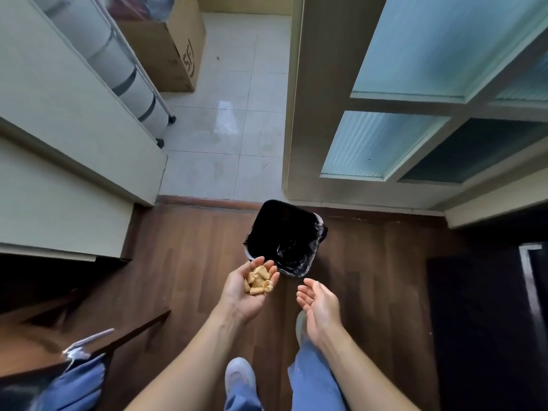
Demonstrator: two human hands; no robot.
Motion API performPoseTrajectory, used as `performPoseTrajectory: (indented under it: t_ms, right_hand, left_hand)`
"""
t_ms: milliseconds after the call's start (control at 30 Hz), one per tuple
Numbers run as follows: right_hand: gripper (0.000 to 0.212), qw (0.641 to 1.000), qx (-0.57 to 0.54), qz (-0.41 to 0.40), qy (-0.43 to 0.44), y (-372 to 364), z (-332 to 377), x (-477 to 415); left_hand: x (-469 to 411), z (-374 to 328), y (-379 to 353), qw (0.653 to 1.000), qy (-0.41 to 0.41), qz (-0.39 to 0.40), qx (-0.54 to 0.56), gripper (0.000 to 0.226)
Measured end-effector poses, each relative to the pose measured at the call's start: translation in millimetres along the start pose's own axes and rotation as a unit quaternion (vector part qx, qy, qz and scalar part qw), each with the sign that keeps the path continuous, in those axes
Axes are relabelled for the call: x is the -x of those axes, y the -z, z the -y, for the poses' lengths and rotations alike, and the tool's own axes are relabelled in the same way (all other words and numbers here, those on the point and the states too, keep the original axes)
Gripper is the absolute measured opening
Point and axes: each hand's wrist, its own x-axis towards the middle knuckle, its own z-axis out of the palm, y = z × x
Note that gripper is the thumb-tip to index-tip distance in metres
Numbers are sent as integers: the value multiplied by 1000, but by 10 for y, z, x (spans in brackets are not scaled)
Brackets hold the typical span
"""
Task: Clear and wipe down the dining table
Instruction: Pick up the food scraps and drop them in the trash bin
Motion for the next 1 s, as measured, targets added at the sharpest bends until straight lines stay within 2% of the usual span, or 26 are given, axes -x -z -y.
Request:
performPoseTrajectory:
  t_ms: [267, 467, 633, 733, 1000]
  right_hand:
    - [25, 998, 49, 23, -21, -124, 132, -1440]
    - [29, 996, 75, 31, -25, -157, 60, -2030]
    - [30, 994, 97, 38, -33, -94, 24, -2183]
    - [31, 993, 106, 35, -37, -82, 34, -2228]
    - [31, 992, 113, 39, -38, -140, 68, -2233]
  left_hand:
    - [-1492, 204, -162, 998, -7, -57, 17, 30]
    - [-2158, 283, -230, 994, -30, -99, 19, 32]
    - [-2396, 274, -240, 986, -36, -157, -35, 19]
    - [-2442, 279, -225, 980, -43, -182, -75, 24]
    - [-2409, 272, -256, 975, -57, -192, -96, 41]
